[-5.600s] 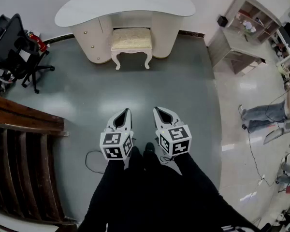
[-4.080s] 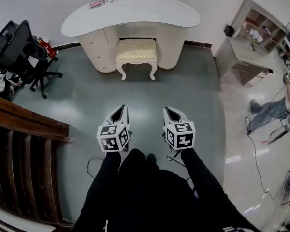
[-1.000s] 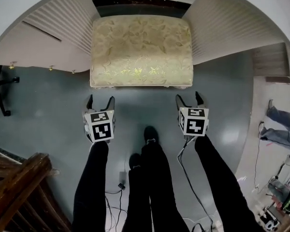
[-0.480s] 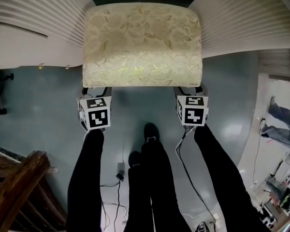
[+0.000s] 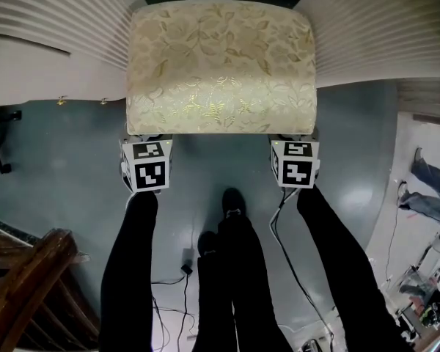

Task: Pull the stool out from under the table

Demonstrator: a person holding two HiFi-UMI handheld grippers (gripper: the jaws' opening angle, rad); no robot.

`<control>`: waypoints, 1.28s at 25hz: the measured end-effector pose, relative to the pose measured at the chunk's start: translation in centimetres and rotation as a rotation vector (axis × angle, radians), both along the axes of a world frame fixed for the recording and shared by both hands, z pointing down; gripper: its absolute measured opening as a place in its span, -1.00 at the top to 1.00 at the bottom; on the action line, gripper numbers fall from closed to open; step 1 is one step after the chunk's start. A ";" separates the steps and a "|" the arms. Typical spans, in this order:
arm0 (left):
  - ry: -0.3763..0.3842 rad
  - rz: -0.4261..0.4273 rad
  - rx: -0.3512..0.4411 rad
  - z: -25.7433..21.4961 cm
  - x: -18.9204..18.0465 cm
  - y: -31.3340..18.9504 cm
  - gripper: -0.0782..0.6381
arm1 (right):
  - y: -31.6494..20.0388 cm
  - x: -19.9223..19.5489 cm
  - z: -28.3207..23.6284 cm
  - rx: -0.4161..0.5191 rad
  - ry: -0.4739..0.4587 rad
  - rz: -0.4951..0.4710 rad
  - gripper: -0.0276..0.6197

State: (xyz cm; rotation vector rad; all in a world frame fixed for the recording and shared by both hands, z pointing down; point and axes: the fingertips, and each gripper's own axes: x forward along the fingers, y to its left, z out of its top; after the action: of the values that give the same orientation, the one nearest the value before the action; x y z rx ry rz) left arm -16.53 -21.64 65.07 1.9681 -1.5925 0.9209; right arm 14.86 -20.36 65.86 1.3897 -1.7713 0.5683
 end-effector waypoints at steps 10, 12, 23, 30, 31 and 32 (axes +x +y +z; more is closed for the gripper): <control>-0.033 -0.019 0.012 -0.1 -0.3 0.1 -0.14 | 0.0 0.3 -0.1 0.022 0.030 -0.012 0.03; -0.038 -0.025 0.006 0.1 -0.4 0.2 -0.14 | 0.0 0.3 -0.1 0.019 0.032 -0.013 0.04; -0.042 -0.023 -0.003 -0.1 -0.3 0.4 -0.13 | 0.2 0.4 0.0 -0.007 0.036 -0.014 0.04; -0.044 -0.015 -0.038 -0.2 -0.4 0.6 -0.13 | 0.6 0.3 -0.4 -0.032 0.037 -0.007 0.04; -0.045 -0.014 -0.036 -0.2 -0.4 0.5 -0.13 | 0.6 0.3 -0.3 -0.028 0.035 -0.005 0.04; -0.047 -0.013 -0.031 -0.2 -0.5 0.4 -0.13 | 0.6 0.2 -0.2 -0.024 0.033 -0.002 0.04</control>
State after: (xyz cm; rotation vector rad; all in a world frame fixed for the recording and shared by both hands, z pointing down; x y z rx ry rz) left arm -16.99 -21.20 64.88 1.9266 -1.6049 0.9878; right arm 15.09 -19.78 65.65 1.3729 -1.7342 0.5608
